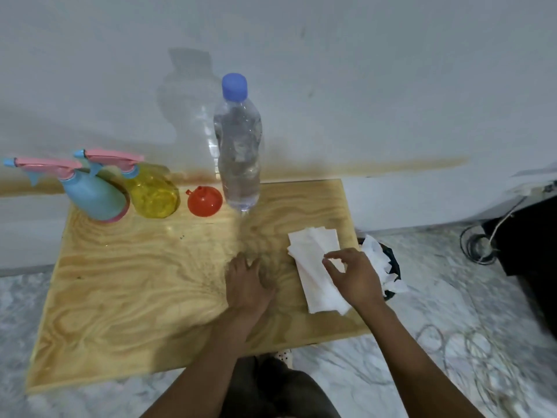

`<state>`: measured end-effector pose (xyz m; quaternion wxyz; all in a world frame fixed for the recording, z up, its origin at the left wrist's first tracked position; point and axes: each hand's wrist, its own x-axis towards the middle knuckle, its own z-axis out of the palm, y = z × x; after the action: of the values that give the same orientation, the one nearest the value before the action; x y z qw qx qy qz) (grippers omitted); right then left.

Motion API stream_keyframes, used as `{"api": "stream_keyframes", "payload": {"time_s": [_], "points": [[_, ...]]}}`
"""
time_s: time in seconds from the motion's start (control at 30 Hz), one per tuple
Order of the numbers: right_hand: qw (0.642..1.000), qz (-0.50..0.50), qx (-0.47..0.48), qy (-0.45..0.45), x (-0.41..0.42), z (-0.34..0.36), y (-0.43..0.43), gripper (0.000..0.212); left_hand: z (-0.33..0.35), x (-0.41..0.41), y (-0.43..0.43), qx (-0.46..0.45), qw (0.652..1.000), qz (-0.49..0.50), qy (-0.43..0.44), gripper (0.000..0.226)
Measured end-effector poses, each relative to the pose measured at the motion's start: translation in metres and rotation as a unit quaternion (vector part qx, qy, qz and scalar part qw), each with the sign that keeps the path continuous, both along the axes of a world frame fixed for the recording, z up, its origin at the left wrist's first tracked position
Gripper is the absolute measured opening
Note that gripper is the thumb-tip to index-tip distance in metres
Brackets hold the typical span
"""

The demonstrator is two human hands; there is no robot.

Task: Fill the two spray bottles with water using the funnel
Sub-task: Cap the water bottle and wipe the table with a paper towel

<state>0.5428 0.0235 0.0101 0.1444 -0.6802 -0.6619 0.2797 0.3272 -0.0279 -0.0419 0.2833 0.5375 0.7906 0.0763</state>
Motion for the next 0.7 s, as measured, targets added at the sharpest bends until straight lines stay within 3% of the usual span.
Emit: {"api": "stream_keyframes", "payload": {"time_s": [0.17, 0.27, 0.5, 0.7], "points": [[0.988, 0.057, -0.002, -0.145, 0.001, -0.031, -0.014, 0.068, -0.003, 0.000, 0.002, -0.003, 1.000, 0.002, 0.006, 0.076], [0.983, 0.076, 0.026, -0.163, -0.003, -0.045, -0.017, 0.079, 0.000, 0.001, 0.004, -0.012, 1.000, 0.019, -0.003, 0.078], [0.989, 0.051, 0.082, -0.111, -0.009, -0.055, -0.016, 0.014, 0.000, 0.002, 0.005, -0.013, 0.999, 0.042, -0.015, 0.079], [0.989, 0.010, 0.120, -0.081, -0.003, -0.050, -0.014, 0.008, -0.005, 0.002, 0.005, -0.014, 0.999, 0.047, -0.021, 0.081]]}}
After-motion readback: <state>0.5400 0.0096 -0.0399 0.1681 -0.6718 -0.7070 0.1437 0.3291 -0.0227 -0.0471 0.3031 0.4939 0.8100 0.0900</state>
